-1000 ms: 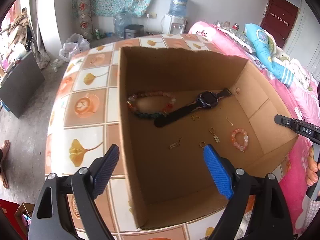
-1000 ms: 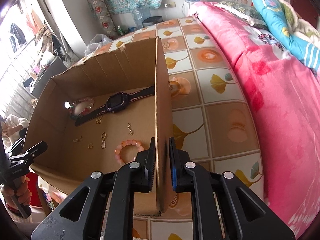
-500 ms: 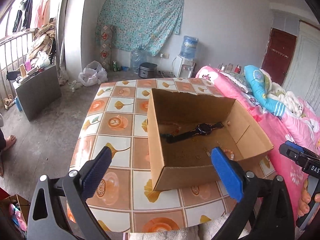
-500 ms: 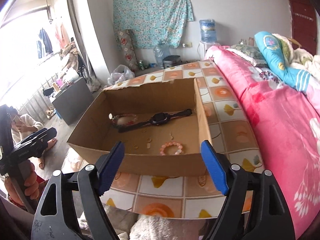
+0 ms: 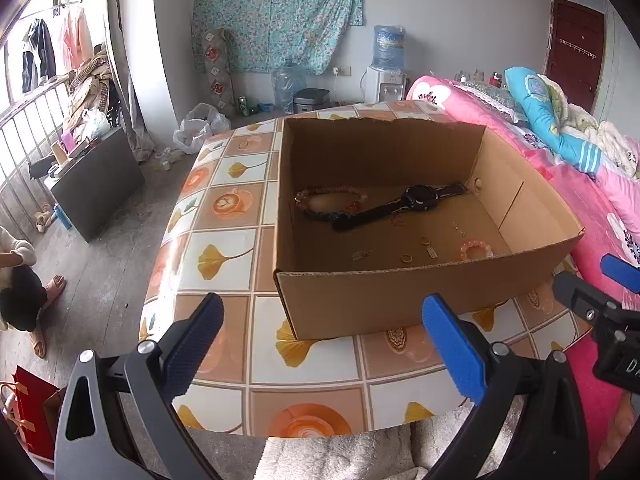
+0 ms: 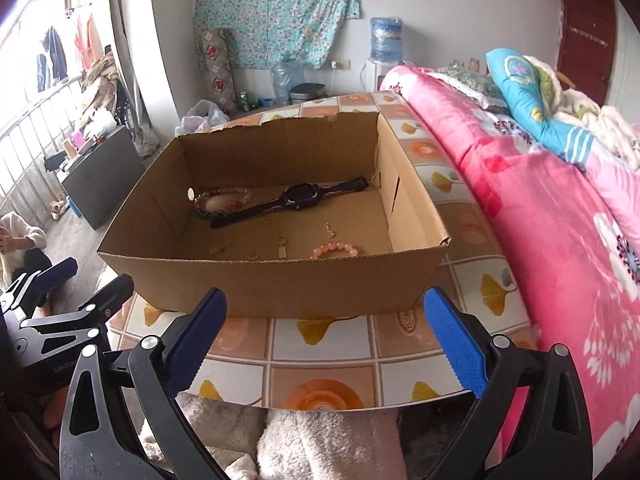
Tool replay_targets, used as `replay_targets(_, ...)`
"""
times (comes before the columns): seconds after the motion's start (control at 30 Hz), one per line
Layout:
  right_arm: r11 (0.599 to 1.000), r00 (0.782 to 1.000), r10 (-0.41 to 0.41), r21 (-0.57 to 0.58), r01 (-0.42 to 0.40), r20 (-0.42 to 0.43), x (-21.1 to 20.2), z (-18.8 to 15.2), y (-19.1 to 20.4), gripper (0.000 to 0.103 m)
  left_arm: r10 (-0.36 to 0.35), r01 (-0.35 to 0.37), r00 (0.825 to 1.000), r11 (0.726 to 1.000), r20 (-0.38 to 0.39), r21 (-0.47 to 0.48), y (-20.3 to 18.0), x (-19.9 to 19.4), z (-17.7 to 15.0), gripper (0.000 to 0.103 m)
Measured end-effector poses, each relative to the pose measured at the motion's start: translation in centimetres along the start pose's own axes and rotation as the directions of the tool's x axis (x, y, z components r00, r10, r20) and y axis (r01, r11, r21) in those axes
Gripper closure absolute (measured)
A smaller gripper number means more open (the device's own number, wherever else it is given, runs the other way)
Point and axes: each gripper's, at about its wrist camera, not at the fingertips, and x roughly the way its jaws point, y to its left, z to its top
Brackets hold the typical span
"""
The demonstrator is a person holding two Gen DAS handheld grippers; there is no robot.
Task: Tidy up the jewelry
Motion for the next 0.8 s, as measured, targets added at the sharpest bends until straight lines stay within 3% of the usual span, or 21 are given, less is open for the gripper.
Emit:
replay_targets(0.33,0.999,0.998,-0.051,-0.013,0.051,-0.036,1.0,-0.4,0.6,0.008,-0.061,0.051,0.994,0.993,-0.09,-0.11,-0.1,0.9,0.0,0.006)
replay_targets(0.8,0.998,0.997,-0.059,-0.01,0.058,-0.05,1.4,-0.5,0.5,0.008,-0.026,0.018,0.994,0.997,-0.107,-0.078,-0.6,1.1,-0.2,0.006)
